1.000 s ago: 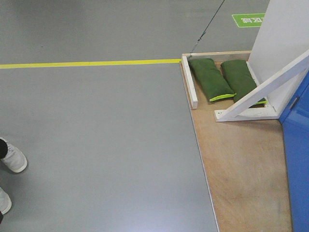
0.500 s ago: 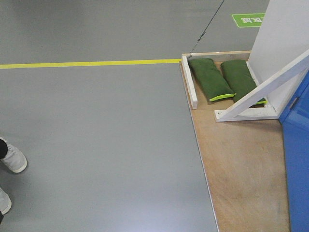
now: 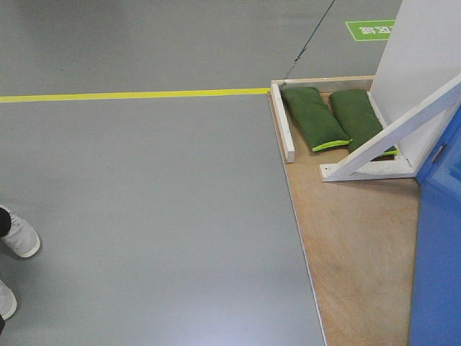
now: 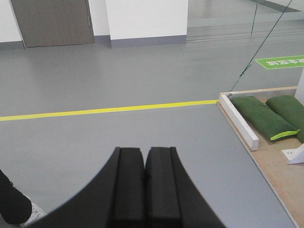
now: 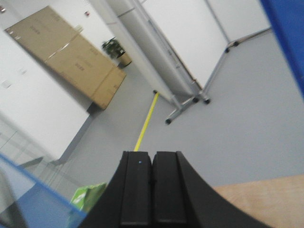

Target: Move to blue door and open it

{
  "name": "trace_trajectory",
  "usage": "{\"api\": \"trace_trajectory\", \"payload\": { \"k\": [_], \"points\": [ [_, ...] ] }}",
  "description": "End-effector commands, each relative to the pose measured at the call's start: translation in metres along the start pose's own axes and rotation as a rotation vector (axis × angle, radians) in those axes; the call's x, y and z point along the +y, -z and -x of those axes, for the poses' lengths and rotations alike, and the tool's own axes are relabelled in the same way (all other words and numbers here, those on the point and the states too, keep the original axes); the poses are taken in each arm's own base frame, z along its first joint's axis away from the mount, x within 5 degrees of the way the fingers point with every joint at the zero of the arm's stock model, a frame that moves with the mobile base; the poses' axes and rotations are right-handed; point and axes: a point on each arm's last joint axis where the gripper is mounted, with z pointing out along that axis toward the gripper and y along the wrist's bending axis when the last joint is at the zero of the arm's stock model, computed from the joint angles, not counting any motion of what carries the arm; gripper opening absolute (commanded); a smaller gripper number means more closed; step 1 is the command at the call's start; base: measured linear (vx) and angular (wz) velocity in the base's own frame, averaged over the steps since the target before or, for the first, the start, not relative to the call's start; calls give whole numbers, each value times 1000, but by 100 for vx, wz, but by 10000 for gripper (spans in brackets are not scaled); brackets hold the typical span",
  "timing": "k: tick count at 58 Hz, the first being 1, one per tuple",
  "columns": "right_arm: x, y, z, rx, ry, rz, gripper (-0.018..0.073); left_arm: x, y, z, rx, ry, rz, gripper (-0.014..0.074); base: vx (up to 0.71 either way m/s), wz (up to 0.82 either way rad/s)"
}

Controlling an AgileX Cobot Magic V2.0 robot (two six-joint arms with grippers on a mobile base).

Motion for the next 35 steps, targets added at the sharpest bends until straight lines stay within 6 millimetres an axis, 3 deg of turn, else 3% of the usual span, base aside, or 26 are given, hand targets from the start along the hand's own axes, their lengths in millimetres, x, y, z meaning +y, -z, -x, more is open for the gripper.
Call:
{"api": "trace_trajectory", "payload": {
  "k": [1,20,35],
  "points": [
    [50,40,-2,-16,4,209,12,0,4,17,-123,8,-7,73,0,0],
    [107,79,-37,186,32,514,12,0,4,17,-123,8,-7,73,0,0],
    [140,107,-58,312,72,724,12,0,4,17,-123,8,-7,73,0,0]
  ]
}}
